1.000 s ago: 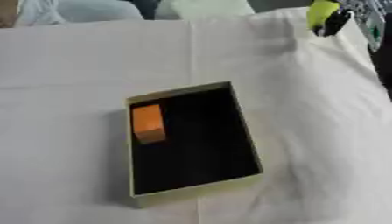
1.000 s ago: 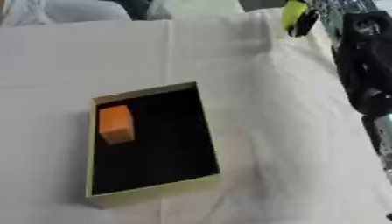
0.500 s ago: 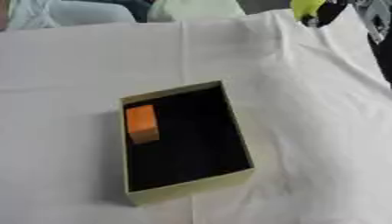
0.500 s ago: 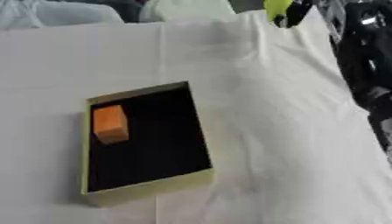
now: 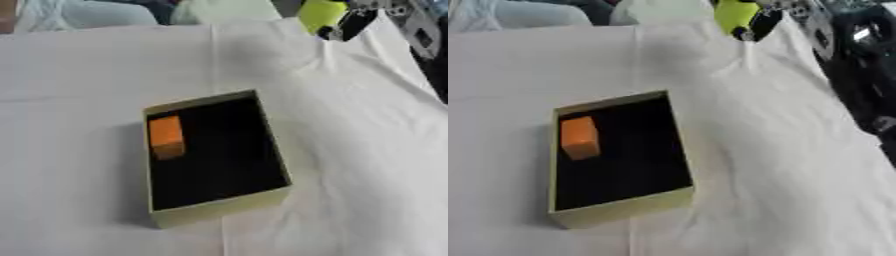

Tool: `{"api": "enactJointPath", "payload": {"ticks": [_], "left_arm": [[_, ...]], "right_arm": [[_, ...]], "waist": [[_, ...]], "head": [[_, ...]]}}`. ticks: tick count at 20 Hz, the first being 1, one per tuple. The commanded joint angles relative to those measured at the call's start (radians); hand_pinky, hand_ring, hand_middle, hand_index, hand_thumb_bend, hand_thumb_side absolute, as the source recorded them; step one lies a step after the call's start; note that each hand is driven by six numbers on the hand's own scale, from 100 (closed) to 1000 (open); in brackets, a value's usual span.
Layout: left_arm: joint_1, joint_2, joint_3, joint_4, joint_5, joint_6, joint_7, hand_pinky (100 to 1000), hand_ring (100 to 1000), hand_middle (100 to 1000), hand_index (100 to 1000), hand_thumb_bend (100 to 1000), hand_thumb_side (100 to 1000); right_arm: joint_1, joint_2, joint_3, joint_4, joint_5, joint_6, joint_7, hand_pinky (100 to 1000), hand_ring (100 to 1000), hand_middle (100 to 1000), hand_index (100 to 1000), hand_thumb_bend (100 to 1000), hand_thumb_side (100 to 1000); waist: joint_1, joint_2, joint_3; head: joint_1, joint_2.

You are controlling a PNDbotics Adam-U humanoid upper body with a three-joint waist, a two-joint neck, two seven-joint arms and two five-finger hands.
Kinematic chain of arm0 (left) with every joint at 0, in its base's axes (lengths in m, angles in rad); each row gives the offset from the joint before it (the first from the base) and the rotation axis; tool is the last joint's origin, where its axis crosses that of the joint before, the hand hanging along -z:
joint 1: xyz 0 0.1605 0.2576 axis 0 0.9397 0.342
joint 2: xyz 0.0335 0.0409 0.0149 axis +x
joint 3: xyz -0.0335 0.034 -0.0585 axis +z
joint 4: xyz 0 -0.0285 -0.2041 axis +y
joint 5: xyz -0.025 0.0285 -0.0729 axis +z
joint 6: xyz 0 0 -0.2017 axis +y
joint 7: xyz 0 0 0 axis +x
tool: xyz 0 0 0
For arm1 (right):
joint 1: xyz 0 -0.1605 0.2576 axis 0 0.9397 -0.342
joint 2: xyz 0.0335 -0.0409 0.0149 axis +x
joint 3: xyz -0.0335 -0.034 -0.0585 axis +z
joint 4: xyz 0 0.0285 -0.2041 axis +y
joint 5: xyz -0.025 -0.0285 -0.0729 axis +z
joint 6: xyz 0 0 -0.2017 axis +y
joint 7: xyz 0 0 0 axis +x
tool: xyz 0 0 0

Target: Pick up objects on the table and place them in the box.

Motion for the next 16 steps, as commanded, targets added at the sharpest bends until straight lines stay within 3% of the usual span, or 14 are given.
{"api": "enactJointPath", "payload": {"ticks": [1, 4, 7, 11, 16], "left_arm": [[-0.008, 0.036, 0.004, -0.015, 0.005, -0.003, -0.004, 877, 593, 659, 781, 418, 761], [-0.008, 0.042, 0.003, -0.015, 0.009, -0.004, -0.006, 876, 600, 660, 781, 421, 758], [-0.007, 0.047, 0.002, -0.015, 0.012, -0.005, -0.007, 875, 603, 660, 781, 423, 756], [-0.006, 0.051, 0.002, -0.015, 0.014, -0.005, -0.008, 875, 603, 660, 781, 424, 755], [-0.005, 0.050, 0.001, -0.015, 0.016, -0.005, -0.010, 874, 603, 660, 780, 425, 755]], "right_arm": [[0.006, -0.084, 0.068, -0.196, -0.136, -0.042, 0.021, 684, 650, 523, 691, 294, 100], [0.027, -0.149, 0.101, -0.460, -0.358, 0.050, 0.198, 682, 650, 525, 690, 299, 100], [0.023, -0.169, 0.114, -0.618, -0.489, 0.143, 0.323, 679, 646, 523, 689, 301, 100], [0.013, -0.172, 0.126, -0.725, -0.574, 0.212, 0.403, 678, 645, 524, 689, 302, 100], [0.009, -0.138, 0.165, -0.767, -0.633, 0.254, 0.456, 677, 636, 520, 694, 219, 100]], "waist": [[-0.003, -0.030, -0.006], [-0.007, -0.039, -0.011], [-0.010, -0.048, -0.017], [-0.012, -0.054, -0.021], [-0.010, -0.056, -0.021]], "head": [[0.012, 0.012], [0.018, 0.016], [0.023, 0.019], [0.028, 0.023], [0.032, 0.031]]}}
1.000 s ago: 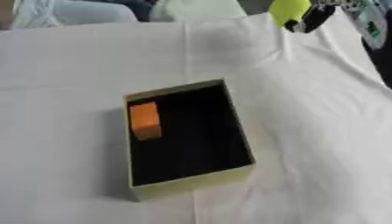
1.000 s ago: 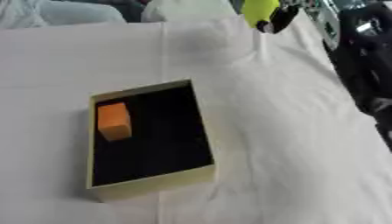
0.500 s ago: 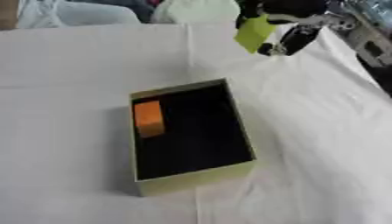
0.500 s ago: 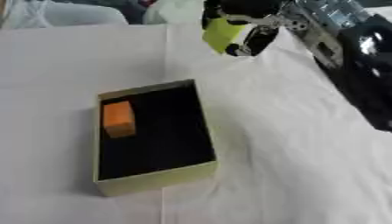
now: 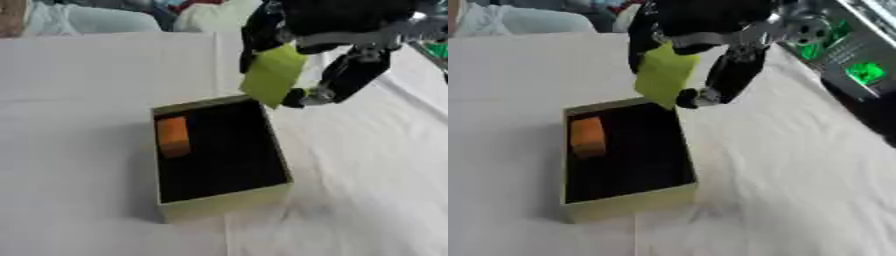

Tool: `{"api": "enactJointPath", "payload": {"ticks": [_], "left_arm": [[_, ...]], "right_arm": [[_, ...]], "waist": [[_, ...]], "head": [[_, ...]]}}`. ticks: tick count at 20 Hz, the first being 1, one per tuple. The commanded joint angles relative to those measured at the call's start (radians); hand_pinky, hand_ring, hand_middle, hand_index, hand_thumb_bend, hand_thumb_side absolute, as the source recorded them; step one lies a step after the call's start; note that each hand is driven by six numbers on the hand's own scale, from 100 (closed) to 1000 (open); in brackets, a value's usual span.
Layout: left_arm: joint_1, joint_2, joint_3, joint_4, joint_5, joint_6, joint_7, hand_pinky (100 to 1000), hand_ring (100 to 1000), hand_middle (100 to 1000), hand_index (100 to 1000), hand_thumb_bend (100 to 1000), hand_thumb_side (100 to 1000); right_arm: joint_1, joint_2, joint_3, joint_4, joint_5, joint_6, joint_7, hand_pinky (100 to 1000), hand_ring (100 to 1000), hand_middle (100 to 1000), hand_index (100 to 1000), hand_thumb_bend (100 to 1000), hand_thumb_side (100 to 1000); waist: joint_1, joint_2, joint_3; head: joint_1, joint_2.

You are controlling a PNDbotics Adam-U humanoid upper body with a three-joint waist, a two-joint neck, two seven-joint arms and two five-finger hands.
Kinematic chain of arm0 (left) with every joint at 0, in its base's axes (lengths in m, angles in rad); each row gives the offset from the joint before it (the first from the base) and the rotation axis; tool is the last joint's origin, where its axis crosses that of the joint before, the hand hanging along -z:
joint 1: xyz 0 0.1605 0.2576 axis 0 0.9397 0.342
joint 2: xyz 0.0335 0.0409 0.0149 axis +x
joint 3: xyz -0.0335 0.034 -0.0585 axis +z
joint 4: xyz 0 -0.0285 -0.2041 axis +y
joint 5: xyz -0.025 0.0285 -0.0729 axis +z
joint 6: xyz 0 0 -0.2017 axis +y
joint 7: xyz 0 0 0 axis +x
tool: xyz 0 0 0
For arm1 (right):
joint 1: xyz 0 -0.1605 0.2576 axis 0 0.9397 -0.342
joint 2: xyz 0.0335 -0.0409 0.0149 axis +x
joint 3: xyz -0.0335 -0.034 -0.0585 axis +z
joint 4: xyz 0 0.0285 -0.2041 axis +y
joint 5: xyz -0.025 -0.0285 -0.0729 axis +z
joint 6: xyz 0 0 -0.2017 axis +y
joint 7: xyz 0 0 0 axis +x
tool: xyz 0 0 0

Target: Pick up objects on the table and place them in the box.

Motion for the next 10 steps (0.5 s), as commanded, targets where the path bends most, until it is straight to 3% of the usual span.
{"api": "enactJointPath", "payload": {"ticks": [1, 5, 10], "left_arm": [[-0.006, 0.023, 0.001, -0.015, 0.003, -0.002, -0.005, 874, 603, 661, 780, 425, 755], [-0.008, 0.018, 0.000, -0.015, 0.005, -0.001, -0.006, 875, 603, 661, 780, 425, 756], [-0.008, 0.011, -0.003, -0.015, 0.006, 0.002, -0.009, 876, 602, 661, 779, 423, 759]], "right_arm": [[-0.018, 0.012, 0.008, -0.028, -0.038, 0.026, 0.027, 678, 630, 517, 697, 176, 100], [-0.015, 0.046, 0.032, -0.013, -0.063, 0.050, 0.048, 677, 627, 515, 698, 138, 100], [-0.003, 0.082, 0.041, 0.030, -0.016, 0.054, 0.043, 675, 628, 516, 696, 128, 100]], "waist": [[0.002, -0.021, 0.001], [0.004, -0.018, 0.002], [0.004, -0.014, 0.006]], "head": [[0.003, 0.012], [-0.001, 0.015], [-0.006, 0.015]]}}
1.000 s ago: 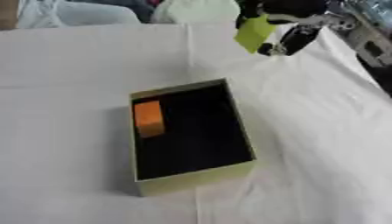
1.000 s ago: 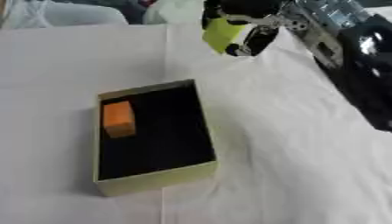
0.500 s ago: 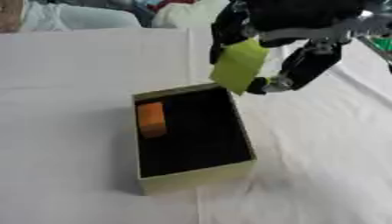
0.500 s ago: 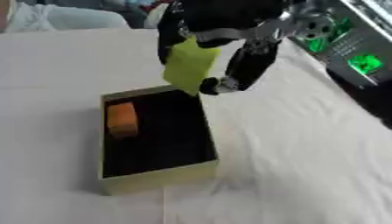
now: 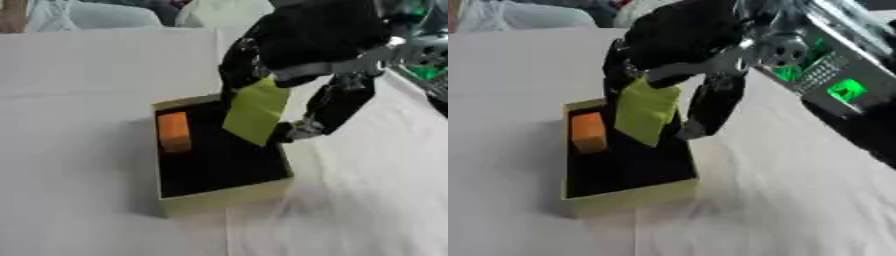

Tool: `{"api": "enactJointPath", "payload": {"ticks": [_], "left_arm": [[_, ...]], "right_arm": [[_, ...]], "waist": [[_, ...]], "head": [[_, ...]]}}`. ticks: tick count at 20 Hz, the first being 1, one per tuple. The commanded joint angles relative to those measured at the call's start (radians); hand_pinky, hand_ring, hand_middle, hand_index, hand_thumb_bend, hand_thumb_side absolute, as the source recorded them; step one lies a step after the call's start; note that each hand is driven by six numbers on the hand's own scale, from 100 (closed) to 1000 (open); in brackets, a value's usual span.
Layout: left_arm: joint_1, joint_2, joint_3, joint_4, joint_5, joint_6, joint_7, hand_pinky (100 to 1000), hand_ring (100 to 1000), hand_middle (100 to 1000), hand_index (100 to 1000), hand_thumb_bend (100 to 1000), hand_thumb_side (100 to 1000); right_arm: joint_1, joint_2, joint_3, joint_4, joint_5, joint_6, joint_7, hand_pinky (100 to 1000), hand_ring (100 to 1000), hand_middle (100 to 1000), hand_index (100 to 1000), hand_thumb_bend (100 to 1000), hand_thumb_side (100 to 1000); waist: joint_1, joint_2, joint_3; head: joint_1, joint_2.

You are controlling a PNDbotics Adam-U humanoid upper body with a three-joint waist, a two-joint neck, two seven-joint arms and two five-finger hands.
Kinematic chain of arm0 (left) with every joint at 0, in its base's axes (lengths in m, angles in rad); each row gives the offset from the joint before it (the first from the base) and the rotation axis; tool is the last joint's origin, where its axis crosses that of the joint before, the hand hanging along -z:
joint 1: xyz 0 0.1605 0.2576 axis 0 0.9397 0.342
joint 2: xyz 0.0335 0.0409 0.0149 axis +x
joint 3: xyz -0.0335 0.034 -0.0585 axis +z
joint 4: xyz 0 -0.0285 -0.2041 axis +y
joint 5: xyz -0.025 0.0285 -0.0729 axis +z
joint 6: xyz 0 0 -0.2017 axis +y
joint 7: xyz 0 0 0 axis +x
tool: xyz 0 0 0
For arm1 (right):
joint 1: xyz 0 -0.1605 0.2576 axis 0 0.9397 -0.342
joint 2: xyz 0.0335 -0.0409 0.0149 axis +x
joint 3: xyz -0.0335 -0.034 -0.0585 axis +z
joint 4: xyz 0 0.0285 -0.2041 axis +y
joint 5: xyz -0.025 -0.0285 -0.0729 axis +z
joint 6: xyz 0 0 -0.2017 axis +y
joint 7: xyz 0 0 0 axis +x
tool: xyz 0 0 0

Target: Pick up objects on the table and place them in the box.

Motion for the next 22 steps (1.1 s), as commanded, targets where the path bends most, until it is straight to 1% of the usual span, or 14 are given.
{"api": "enactJointPath", "payload": {"ticks": [1, 5, 10, 14, 16, 18, 19, 20, 21, 22], "left_arm": [[-0.008, 0.010, -0.003, -0.015, 0.004, 0.002, -0.005, 876, 602, 661, 779, 423, 759], [-0.009, 0.007, -0.004, -0.015, 0.005, 0.002, -0.007, 876, 602, 661, 779, 424, 759], [-0.011, 0.002, -0.006, -0.015, 0.007, 0.002, -0.009, 876, 602, 662, 779, 424, 760], [-0.013, 0.000, -0.006, -0.015, 0.007, 0.002, -0.010, 876, 602, 662, 779, 424, 761], [-0.013, -0.002, -0.006, -0.015, 0.007, 0.002, -0.009, 876, 602, 662, 778, 424, 761], [-0.013, -0.003, -0.005, -0.015, 0.007, 0.002, -0.008, 876, 603, 662, 778, 424, 760], [-0.013, -0.003, -0.005, -0.015, 0.007, 0.002, -0.008, 877, 603, 662, 778, 424, 761], [-0.013, -0.003, -0.005, -0.015, 0.007, 0.002, -0.008, 877, 603, 662, 778, 424, 761], [-0.012, -0.004, -0.005, -0.015, 0.006, 0.002, -0.008, 876, 603, 662, 778, 424, 761], [-0.012, -0.004, -0.005, -0.015, 0.006, 0.003, -0.008, 876, 603, 662, 778, 425, 762]], "right_arm": [[-0.006, 0.014, -0.008, 0.027, 0.039, 0.002, -0.012, 676, 628, 516, 697, 120, 100], [0.000, 0.047, 0.006, 0.061, 0.064, -0.012, -0.025, 676, 624, 514, 698, 100, 100], [0.012, 0.092, 0.037, 0.102, 0.070, -0.023, -0.017, 674, 621, 512, 700, 100, 100], [0.031, 0.112, 0.058, 0.132, 0.081, -0.033, -0.006, 686, 636, 527, 708, 100, 100], [0.040, 0.118, 0.068, 0.142, 0.083, -0.045, 0.001, 691, 649, 542, 714, 100, 100], [0.045, 0.121, 0.073, 0.148, 0.098, -0.060, 0.008, 700, 695, 623, 747, 100, 100], [0.047, 0.122, 0.072, 0.150, 0.111, -0.066, 0.012, 713, 742, 710, 782, 187, 100], [0.048, 0.122, 0.070, 0.151, 0.128, -0.073, 0.014, 715, 747, 718, 786, 202, 100], [0.048, 0.121, 0.067, 0.151, 0.147, -0.079, 0.012, 748, 810, 794, 847, 311, 100], [0.047, 0.121, 0.062, 0.149, 0.169, -0.085, 0.007, 759, 830, 808, 854, 401, 100]], "waist": [[0.001, -0.014, 0.005], [0.002, -0.013, 0.013], [0.002, -0.009, 0.021], [0.002, -0.005, 0.028], [0.003, -0.004, 0.030], [0.003, -0.003, 0.032], [0.003, -0.003, 0.033], [0.004, -0.003, 0.033], [0.004, -0.003, 0.033], [0.004, -0.003, 0.033]], "head": [[-0.005, 0.006], [-0.009, 0.004], [-0.015, 0.001], [-0.019, 0.002], [-0.020, 0.003], [-0.020, 0.005], [-0.020, 0.005], [-0.021, 0.005], [-0.021, 0.004], [-0.021, 0.004]]}}
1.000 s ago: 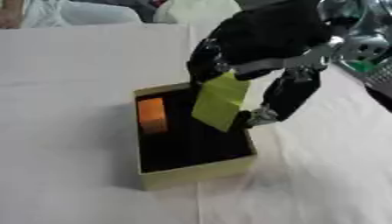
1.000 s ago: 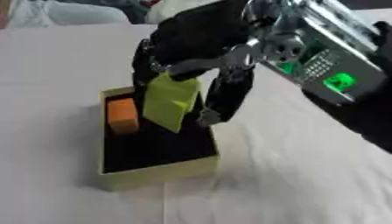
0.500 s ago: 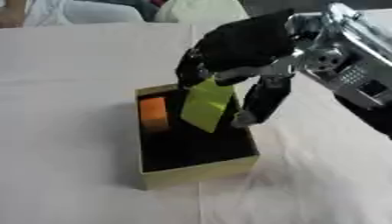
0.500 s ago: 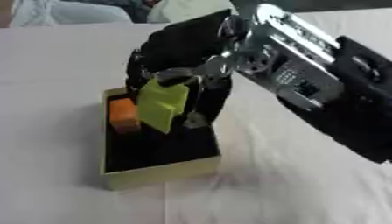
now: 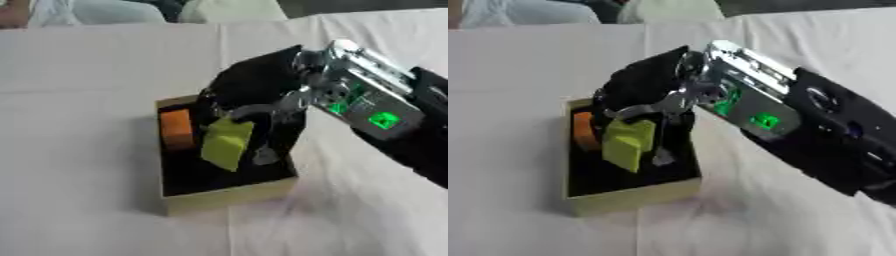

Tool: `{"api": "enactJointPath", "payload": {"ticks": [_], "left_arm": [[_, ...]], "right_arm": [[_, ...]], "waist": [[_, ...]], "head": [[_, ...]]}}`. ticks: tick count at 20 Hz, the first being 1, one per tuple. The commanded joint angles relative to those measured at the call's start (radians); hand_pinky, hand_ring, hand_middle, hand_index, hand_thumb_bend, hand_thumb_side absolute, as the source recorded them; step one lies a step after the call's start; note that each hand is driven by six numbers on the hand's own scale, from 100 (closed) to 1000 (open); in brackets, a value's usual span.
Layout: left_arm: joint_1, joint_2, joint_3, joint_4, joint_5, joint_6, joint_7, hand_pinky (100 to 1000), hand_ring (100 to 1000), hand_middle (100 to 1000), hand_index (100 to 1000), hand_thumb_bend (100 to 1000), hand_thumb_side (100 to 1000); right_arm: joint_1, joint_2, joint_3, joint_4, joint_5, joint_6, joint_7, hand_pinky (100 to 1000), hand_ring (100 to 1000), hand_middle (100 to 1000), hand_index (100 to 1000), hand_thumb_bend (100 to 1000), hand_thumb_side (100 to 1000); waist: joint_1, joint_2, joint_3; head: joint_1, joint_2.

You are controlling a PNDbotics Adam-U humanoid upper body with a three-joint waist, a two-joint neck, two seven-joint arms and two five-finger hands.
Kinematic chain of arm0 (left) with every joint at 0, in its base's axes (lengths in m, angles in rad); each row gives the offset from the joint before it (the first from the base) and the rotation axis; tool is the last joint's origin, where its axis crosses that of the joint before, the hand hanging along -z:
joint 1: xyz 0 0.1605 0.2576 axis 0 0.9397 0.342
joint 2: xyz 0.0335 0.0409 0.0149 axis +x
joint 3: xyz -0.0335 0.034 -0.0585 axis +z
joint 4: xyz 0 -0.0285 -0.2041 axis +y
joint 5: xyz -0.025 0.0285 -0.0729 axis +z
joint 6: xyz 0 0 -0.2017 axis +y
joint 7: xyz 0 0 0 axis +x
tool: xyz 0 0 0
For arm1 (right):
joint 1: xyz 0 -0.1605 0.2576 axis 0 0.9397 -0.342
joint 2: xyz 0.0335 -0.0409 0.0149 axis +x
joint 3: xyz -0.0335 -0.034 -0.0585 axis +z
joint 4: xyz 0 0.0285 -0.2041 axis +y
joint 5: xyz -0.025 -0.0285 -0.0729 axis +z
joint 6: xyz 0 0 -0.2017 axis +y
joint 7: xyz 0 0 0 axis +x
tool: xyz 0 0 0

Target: Pick up objects on the table and place them in the box.

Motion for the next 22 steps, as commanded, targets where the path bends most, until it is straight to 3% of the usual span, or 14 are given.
{"api": "enactJointPath", "payload": {"ticks": [1, 7, 12, 17, 22], "left_arm": [[-0.010, 0.013, 0.001, -0.015, 0.003, 0.000, 0.000, 876, 603, 662, 778, 425, 762], [-0.010, 0.011, 0.002, -0.015, 0.001, 0.002, 0.001, 877, 603, 663, 778, 425, 762], [-0.010, 0.011, 0.003, -0.015, 0.001, 0.002, 0.002, 877, 604, 663, 778, 426, 761], [-0.011, 0.011, 0.004, -0.015, 0.001, 0.002, 0.003, 877, 605, 663, 777, 426, 761], [-0.011, 0.015, 0.008, -0.015, 0.001, -0.001, 0.009, 875, 606, 663, 777, 428, 757]], "right_arm": [[-0.017, -0.004, -0.023, -0.007, 0.066, -0.022, -0.011, 780, 869, 835, 862, 429, 100], [-0.021, -0.005, -0.046, -0.018, 0.199, -0.029, -0.086, 803, 924, 861, 881, 485, 226], [-0.024, -0.007, -0.047, -0.017, 0.213, -0.053, -0.103, 814, 941, 878, 903, 568, 333], [-0.022, -0.014, -0.075, -0.034, 0.208, -0.044, -0.135, 801, 915, 858, 889, 514, 254], [-0.007, -0.045, -0.177, -0.112, 0.211, 0.017, -0.226, 789, 870, 830, 867, 462, 146]], "waist": [[0.002, -0.017, 0.001], [0.001, -0.017, -0.001], [-0.001, -0.017, -0.003], [-0.001, -0.017, -0.007], [0.001, -0.020, -0.011]], "head": [[-0.001, 0.004], [-0.002, 0.000], [-0.002, -0.005], [-0.001, -0.011], [0.006, -0.017]]}}
